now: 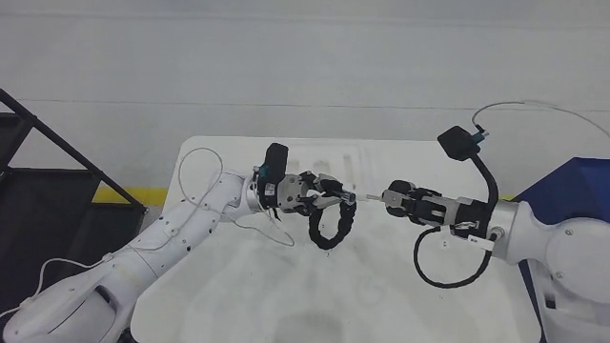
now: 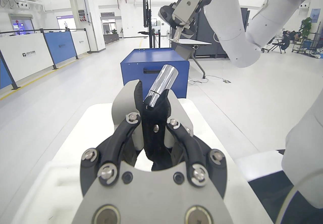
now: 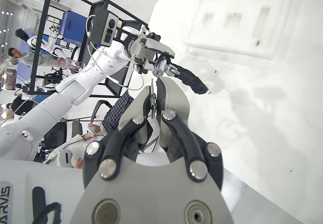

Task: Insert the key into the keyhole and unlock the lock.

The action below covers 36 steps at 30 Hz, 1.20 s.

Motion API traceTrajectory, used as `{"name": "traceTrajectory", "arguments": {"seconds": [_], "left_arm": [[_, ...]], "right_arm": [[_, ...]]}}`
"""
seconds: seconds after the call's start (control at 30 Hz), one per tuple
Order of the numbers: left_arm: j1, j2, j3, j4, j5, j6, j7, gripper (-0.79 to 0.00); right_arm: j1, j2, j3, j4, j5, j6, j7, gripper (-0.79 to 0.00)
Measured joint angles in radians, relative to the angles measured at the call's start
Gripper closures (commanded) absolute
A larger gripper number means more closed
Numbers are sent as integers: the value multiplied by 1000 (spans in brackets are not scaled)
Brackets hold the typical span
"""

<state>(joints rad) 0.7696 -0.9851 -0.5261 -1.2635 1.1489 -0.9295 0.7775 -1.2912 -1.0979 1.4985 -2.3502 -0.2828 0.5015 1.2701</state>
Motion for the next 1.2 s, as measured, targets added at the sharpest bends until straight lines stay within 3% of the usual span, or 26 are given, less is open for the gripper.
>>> {"name": "traceTrajectory", "arguments": {"seconds": [0.33,1.2], "left_arm": [[20,-44,-6,44,69,85,94,0],[61,-92,-75,87,68,12,65,0]], "right_arm": [[45,18,-139,0,-174,61,-13,0],[87,52,-226,7,-182,137,-88,0]]}}
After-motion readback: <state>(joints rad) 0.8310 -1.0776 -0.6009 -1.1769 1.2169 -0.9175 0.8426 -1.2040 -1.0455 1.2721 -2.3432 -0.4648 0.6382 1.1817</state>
